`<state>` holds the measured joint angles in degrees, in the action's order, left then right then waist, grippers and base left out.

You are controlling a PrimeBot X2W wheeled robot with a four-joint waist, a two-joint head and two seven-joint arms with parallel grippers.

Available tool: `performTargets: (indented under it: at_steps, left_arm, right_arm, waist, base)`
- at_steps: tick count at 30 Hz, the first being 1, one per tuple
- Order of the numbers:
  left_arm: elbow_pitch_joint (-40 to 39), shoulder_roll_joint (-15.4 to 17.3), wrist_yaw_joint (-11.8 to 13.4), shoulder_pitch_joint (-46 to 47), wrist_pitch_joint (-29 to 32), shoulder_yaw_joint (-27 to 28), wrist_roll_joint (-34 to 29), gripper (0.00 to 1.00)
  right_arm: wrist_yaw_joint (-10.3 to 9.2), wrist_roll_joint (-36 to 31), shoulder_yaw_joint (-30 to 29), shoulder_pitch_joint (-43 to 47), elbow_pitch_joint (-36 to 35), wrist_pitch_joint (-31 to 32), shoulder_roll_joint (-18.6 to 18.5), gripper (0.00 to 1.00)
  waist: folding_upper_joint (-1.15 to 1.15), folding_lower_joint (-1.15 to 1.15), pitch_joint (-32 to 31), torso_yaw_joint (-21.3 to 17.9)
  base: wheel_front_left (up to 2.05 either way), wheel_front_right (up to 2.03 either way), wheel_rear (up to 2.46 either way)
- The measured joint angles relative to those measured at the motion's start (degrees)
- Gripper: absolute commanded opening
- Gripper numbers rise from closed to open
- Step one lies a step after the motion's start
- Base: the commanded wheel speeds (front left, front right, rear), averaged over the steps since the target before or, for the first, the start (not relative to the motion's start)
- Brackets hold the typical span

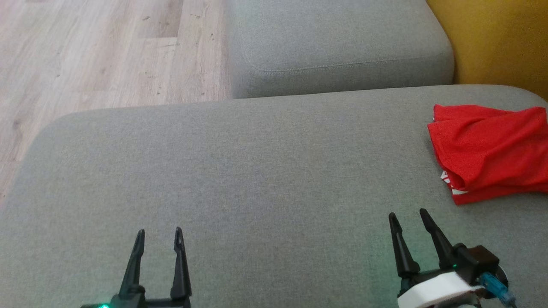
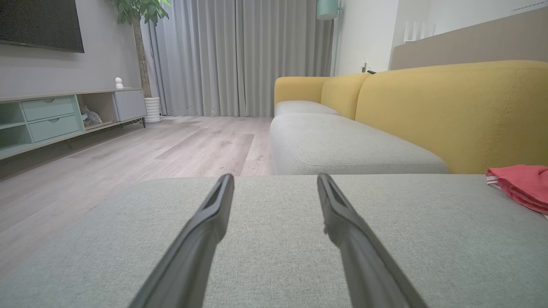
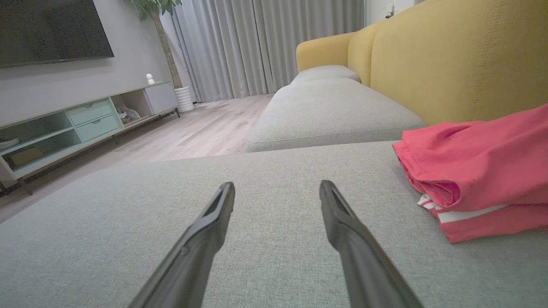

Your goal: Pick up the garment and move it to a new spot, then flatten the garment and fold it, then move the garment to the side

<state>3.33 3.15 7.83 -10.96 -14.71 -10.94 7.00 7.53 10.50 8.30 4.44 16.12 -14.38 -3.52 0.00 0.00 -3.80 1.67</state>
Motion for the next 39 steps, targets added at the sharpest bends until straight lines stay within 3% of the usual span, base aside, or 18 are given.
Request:
performTargets:
  at_steps: [8,9,14,39]
  left_arm:
    - [0.3,0.0,0.0,0.0,0.0,0.0,-0.6,1.0]
    - [0.5,0.0,0.0,0.0,0.0,0.0,-0.6,0.0]
    - [4.1,0.0,0.0,-1.2,0.1,-0.2,0.1,0.0]
    - [5.8,0.3,-2.9,0.6,3.1,1.1,17.8,0.0]
  right_arm:
    - [0.0,0.0,-0.1,0.0,0.0,0.0,0.4,1.0]
    - [0.0,0.0,0.0,0.0,0.2,0.0,0.5,0.0]
    - [0.0,0.6,0.2,1.8,3.8,0.3,0.5,0.0]
    - [0.0,17.1,-1.6,0.9,3.3,3.3,0.4,0.0]
  waist:
    - [0.0,0.0,0.3,-0.1]
    - [0.0,0.0,0.4,-0.1]
    - [0.0,0.01,0.4,-0.2]
    - [0.0,0.01,1.1,-0.4]
  base:
    - [0.0,0.0,0.0]
    - [0.0,0.0,0.0]
    - [0.0,0.0,0.0]
    - [0.0,0.0,0.0]
